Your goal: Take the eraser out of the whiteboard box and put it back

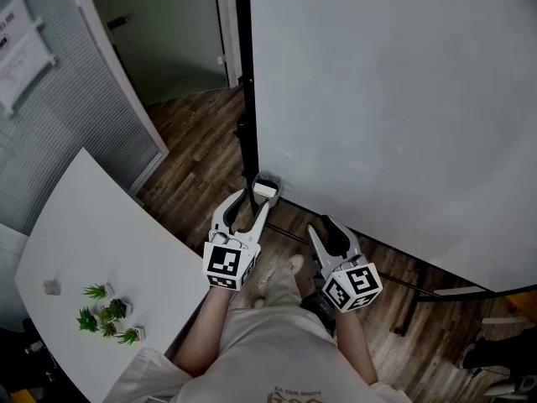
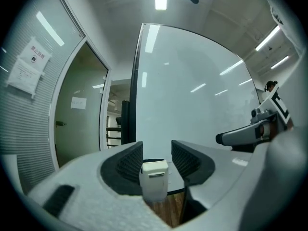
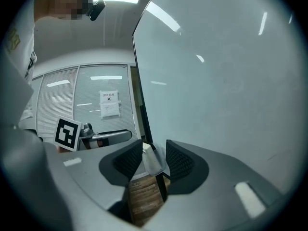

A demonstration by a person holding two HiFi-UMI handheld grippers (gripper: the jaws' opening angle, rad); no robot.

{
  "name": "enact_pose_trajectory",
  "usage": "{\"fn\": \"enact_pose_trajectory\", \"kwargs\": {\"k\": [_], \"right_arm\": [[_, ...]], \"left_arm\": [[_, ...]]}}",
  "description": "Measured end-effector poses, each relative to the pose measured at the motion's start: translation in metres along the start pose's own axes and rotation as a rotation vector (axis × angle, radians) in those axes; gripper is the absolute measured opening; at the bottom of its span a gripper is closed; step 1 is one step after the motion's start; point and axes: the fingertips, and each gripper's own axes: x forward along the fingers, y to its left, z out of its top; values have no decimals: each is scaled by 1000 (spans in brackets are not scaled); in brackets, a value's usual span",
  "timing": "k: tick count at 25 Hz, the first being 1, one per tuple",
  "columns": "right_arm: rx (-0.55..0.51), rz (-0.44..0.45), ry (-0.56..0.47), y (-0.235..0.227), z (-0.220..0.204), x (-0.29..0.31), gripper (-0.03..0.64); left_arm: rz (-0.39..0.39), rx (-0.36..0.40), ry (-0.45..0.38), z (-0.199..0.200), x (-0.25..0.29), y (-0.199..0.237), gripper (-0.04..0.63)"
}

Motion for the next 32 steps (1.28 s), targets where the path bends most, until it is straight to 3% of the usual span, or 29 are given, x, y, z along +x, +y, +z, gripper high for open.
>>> {"fn": "enact_pose_trajectory", "kwargs": {"k": [10, 18, 32], "right_arm": [[-15, 22, -13, 11, 5, -2, 103], [-8, 41, -16, 11, 5, -5, 11], [-23, 39, -14, 6, 7, -8, 11]], "left_arm": [[-11, 9, 11, 1, -10, -5, 89], [-10, 0, 9, 0, -10, -6, -3], [-26, -11, 30, -6, -4, -11, -5]]}}
